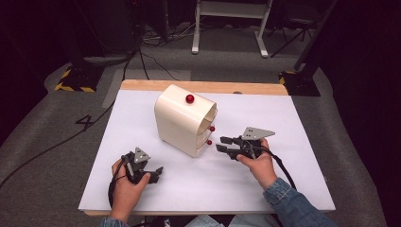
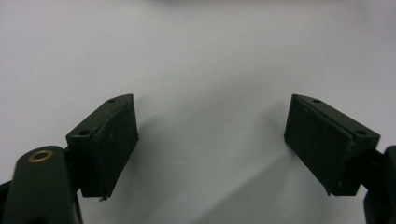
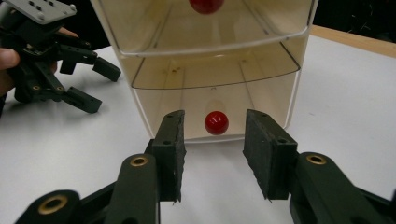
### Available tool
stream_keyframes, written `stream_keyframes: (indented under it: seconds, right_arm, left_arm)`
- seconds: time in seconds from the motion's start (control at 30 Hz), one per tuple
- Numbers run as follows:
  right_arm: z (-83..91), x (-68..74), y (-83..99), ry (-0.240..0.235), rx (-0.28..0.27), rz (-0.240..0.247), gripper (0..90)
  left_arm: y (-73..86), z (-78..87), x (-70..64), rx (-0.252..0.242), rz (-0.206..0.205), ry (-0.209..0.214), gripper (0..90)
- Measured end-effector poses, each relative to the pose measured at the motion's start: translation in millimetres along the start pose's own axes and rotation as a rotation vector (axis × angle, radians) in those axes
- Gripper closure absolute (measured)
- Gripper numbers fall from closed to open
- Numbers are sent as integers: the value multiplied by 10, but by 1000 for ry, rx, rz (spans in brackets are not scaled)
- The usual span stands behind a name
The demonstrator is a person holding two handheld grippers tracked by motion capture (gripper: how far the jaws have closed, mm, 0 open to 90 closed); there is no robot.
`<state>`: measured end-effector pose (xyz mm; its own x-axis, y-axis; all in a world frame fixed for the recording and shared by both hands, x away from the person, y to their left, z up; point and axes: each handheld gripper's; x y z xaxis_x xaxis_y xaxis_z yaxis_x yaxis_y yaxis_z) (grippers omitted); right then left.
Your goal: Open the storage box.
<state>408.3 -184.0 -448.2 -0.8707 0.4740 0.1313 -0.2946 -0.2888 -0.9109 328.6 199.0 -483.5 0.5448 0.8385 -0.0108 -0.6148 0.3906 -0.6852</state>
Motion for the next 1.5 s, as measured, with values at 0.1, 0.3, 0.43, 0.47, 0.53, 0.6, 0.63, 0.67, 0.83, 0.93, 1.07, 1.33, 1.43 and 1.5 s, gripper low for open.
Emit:
stream_keyframes:
  seconds: [0.1, 0.3, 0.43, 0.47, 0.53, 0.6, 0.63, 0.67, 0.83, 0.93, 1.07, 1.33, 1.43, 1.5]
  right_arm:
    - [-92, -17, 18, 6, 20, 4, 602]
    - [-257, -9, 41, 10, 47, 24, 634]
    - [-336, -16, 54, 6, 50, 33, 675]
    - [-352, -18, 56, 6, 52, 38, 702]
    - [-380, -20, 60, 9, 51, 47, 738]
    - [-388, -19, 59, 13, 53, 54, 742]
    - [-388, -19, 59, 13, 53, 54, 742]
    - [-386, -13, 61, 17, 52, 68, 742]
    - [-363, -7, 57, 20, 60, 73, 742]
    - [-320, 1, 56, 23, 70, 78, 742]
    - [-254, 9, 59, 24, 73, 80, 742]
    - [-10, 30, 108, 28, 65, 74, 741]
    - [72, 34, 134, 29, 69, 71, 741]
    - [134, 35, 157, 31, 70, 72, 741]
  left_arm:
    - [1, 0, -2, -1, 3, -1, 174]
    - [0, -1, 1, 0, 0, 1, 175]
    - [-1, 0, 1, 1, 1, 1, 174]
    - [-1, 0, 1, 1, 0, 1, 174]
    - [-1, 0, 1, 2, 1, 1, 174]
    - [-1, -1, 1, 0, -1, 0, 174]
    - [-1, -1, 1, 0, -1, 0, 174]
    - [0, -1, 0, 1, 1, 2, 174]
    - [0, -1, 0, 0, 0, 0, 174]
    - [0, -1, 0, 0, 0, 1, 174]
    - [0, -1, 0, 0, 0, 1, 174]
    - [0, -1, 1, 0, 0, 1, 174]
    - [1, -1, 0, 0, 1, 1, 174]
    - [0, -1, 0, 0, 0, 1, 174]
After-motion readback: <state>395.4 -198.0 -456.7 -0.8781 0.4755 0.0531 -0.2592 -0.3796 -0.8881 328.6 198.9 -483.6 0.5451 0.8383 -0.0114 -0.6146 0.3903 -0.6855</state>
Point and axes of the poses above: each handheld gripper's, and its own axes: z roughly backward along the jaws, y roughly out of its underside, x roughly to its left, and after that the axes turned 1 degree about -z, right-handed
